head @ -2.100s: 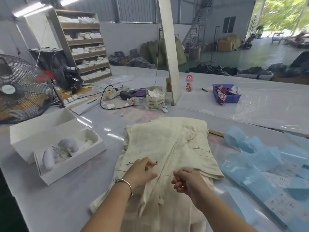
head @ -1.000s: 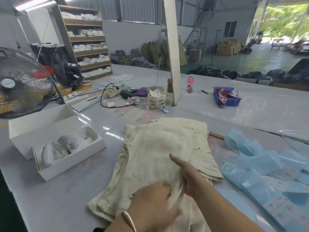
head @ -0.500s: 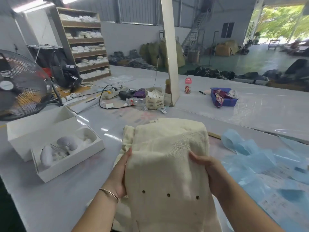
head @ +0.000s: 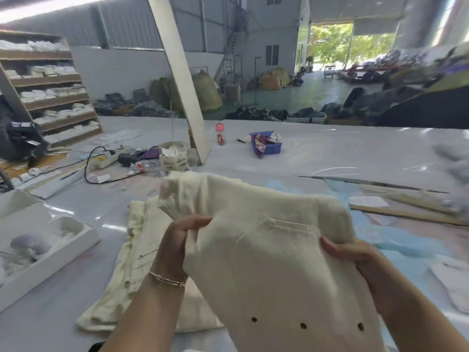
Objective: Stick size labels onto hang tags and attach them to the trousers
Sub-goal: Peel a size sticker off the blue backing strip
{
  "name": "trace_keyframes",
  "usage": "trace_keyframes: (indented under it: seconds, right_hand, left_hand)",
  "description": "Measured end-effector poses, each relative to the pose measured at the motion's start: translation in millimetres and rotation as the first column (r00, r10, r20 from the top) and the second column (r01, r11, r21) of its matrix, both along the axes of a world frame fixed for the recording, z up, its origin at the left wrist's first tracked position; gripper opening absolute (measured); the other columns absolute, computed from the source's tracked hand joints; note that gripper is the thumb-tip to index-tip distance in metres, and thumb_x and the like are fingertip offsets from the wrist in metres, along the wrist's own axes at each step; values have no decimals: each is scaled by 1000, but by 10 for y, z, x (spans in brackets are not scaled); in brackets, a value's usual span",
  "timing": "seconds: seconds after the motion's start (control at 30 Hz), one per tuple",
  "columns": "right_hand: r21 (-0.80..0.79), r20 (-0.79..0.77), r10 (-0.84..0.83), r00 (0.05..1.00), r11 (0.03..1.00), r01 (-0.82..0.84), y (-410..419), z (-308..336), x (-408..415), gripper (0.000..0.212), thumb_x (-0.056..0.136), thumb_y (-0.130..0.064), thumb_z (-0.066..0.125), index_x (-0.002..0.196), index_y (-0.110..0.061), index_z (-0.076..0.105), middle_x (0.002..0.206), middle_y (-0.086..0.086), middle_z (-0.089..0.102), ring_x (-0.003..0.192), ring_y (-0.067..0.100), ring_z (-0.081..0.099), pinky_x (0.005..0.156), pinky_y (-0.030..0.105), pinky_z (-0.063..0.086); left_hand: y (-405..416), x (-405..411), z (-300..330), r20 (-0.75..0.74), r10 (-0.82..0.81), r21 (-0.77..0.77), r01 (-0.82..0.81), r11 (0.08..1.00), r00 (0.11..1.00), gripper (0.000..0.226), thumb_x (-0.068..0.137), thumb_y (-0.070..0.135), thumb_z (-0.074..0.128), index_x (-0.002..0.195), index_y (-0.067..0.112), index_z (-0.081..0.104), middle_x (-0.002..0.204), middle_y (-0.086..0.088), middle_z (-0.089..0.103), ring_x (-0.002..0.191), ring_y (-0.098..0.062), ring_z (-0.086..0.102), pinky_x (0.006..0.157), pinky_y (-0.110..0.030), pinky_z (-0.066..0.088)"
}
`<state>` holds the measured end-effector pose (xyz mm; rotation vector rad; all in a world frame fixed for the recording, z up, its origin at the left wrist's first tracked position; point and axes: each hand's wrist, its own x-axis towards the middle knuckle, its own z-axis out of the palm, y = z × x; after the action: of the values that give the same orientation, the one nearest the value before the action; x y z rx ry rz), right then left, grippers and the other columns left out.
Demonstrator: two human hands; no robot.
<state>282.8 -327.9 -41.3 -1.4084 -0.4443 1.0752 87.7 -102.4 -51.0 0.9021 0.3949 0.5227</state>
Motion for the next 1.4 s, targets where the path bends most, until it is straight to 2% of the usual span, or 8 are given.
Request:
trace_keyframes:
  seconds: [0.2, 0.43, 0.67, 0.83, 1.0, 1.1, 1.23, 1.4]
  right_hand:
    - [21, 136, -106, 985, 994, 104, -1653, 34, 222, 37, 65, -15, 78, 100, -3, 73, 98, 24, 71, 80, 35, 71, 60, 34, 56]
    - [2, 290, -259, 921, 963, 270, -3586, 321, 817, 37, 60, -14, 75, 97, -11, 74, 93, 18, 74, 76, 31, 73, 51, 30, 56]
    - [-146, 344, 51, 938, 989, -1, -4467, 527, 1675, 64, 64, -12, 83, 122, -32, 64, 115, 10, 70, 106, 31, 67, 90, 46, 53]
    - [-377, 828, 172, 534, 875, 302, -3743, -233, 1791, 62, 82, -36, 72, 138, -33, 47, 112, -2, 61, 100, 15, 57, 89, 30, 44]
    - [-661, 750, 592, 296, 685, 306, -3562, -1640, 1102, 55, 93, -50, 47, 143, -31, 36, 143, 0, 39, 132, 22, 35, 102, 39, 34]
    - [-677, 734, 598, 323, 683, 274, -3804, -2190, 717, 60, 96, -55, 30, 151, -34, 18, 162, -1, 6, 148, 17, 7, 116, 39, 3]
    - [-573, 814, 502, 292, 778, 259, -3999, -2279, 771, 52, 101, -49, 27, 151, -37, 19, 161, -11, 0, 148, 6, 1, 111, 27, -14]
    - [-546, 838, 445, 317, 698, 463, -4187, -2221, 771, 47, 102, -44, 23, 149, -37, 26, 161, -10, 11, 147, 9, 8, 116, 32, -10]
  left_hand:
    - [-1322, 640, 453, 121, -85, 195, 60, 979, 989, 24, 59, 2, 65, 80, 3, 78, 84, -13, 74, 79, -26, 73, 72, -34, 60]
    - [-2881, 1189, 605, 361, -274, 50, 275, 960, 891, 62, 56, 26, 86, 112, 12, 63, 105, -10, 65, 102, -28, 62, 87, -41, 52]
    - [-3704, 1220, 163, 136, 92, 479, -147, 865, 986, 29, 60, 7, 76, 87, 17, 77, 92, -5, 75, 91, -18, 71, 75, -28, 57]
    - [-3557, 829, -650, -156, 365, 641, -187, 745, 918, 40, 62, 14, 79, 100, 20, 71, 100, 8, 75, 98, -8, 68, 76, -18, 53]
    - [-3416, 481, -1566, -725, 385, 439, -47, 897, 571, 67, 43, 20, 79, 105, 0, 65, 102, -16, 68, 96, -31, 63, 88, -46, 51]
    - [-3450, 563, -1781, -736, 643, 666, 57, 744, 210, 72, 60, 18, 85, 120, -4, 54, 121, -31, 51, 108, -42, 50, 91, -46, 44]
    - [-3730, 1049, -1839, -521, 699, 846, 406, 345, 490, 55, 70, 16, 77, 122, 14, 60, 134, -9, 51, 125, -33, 41, 105, -39, 34]
    - [-4216, 1680, -1990, -696, 228, 718, 665, 207, 681, 37, 78, 36, 71, 114, 28, 67, 132, 12, 55, 127, -14, 44, 104, -22, 30]
